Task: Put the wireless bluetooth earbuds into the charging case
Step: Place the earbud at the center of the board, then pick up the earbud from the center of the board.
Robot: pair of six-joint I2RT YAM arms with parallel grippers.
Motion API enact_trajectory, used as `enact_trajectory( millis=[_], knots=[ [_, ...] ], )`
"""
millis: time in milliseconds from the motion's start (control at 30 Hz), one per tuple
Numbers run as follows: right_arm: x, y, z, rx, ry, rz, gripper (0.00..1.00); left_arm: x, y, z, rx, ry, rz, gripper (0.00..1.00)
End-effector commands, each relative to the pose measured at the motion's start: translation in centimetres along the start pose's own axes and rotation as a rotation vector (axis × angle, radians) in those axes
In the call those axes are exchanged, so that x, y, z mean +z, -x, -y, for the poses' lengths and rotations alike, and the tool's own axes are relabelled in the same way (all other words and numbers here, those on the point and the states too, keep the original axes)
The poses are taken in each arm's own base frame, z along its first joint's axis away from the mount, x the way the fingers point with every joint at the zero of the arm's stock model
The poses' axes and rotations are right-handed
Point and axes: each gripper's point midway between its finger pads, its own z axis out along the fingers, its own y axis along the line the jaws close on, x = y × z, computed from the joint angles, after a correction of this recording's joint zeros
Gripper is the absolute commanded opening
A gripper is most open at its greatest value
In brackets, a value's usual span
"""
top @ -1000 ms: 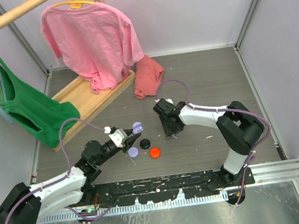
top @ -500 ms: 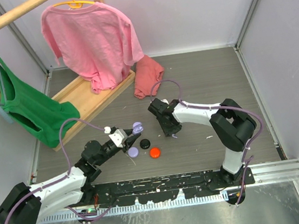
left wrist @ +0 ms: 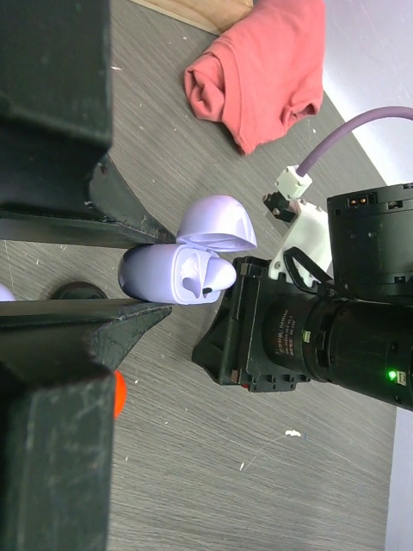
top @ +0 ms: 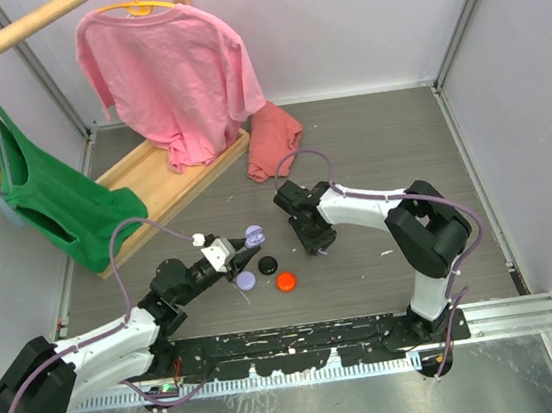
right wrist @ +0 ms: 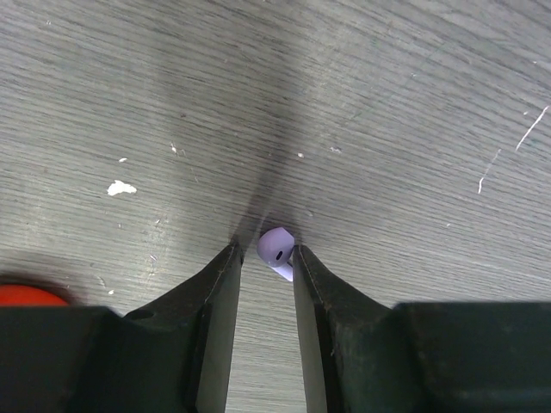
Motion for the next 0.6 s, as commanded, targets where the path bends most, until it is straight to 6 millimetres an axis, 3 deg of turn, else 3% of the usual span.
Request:
enact_trajectory(
  millis=[0,567],
  knots=[
    [1.1,-0.6,0.0,-0.022,0.007,-0.049,0.37,0.6,3.0,-0.3,0.02,-0.001,0.091,0.01],
    [1.5,0.9,0.7,0.04,0.128,-0.011,0.34,0.7,3.0,-0.2,0.02,-0.005,0.087,0.01]
  ],
)
